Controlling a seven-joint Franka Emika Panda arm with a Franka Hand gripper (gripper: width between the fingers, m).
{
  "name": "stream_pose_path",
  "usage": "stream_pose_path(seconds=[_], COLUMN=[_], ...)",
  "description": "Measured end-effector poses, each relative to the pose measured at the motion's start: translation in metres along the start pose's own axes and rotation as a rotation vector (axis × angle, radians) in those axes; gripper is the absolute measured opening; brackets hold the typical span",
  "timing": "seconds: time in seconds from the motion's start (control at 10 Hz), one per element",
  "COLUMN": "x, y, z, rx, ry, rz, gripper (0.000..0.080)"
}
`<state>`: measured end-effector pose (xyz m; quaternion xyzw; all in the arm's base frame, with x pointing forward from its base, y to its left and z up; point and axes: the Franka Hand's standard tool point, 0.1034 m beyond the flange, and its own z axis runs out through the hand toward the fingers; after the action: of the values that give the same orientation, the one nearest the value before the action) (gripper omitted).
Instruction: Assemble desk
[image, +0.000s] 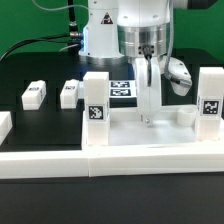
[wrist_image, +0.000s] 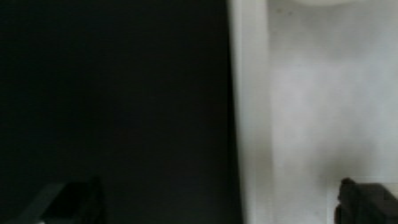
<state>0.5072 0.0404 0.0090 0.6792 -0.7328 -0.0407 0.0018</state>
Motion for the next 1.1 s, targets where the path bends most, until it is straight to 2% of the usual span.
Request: stream_pose_path(seconds=[0.1,0.2,0.3,0.4,0.5,0.6,0.7,0.8,1.1], x=[-0.0004,-0.001,-0.001,-0.0011,-0.0011,-0.0012,-0.0019,-0.0018,-0.0019], y=[-0.0017,-0.0012,-0.001,-0.0009,-0.0007,-0.0007,-0.0026,-0.0027,-0.0027], z=[-0.0005,0.0001,0.0004,0.0007,0.001,0.001,0.0001,0.0,0.0], rx=[0.004,0.003,0.002,0.002,0.001,0.001,0.008,0.009,0.009], ry=[0.001,0.001,0.001,0.002,0.002,0.002,0.003,0.003,0.003], rz=[-0.002,-0.005,-0.007,-0.008,-0.009,-0.009,-0.016,-0.016,-0.016], gripper=[0.0649,0.0546,0.0407,0.0407,0.0224,0.0094,0.0094,0.0069,0.0069])
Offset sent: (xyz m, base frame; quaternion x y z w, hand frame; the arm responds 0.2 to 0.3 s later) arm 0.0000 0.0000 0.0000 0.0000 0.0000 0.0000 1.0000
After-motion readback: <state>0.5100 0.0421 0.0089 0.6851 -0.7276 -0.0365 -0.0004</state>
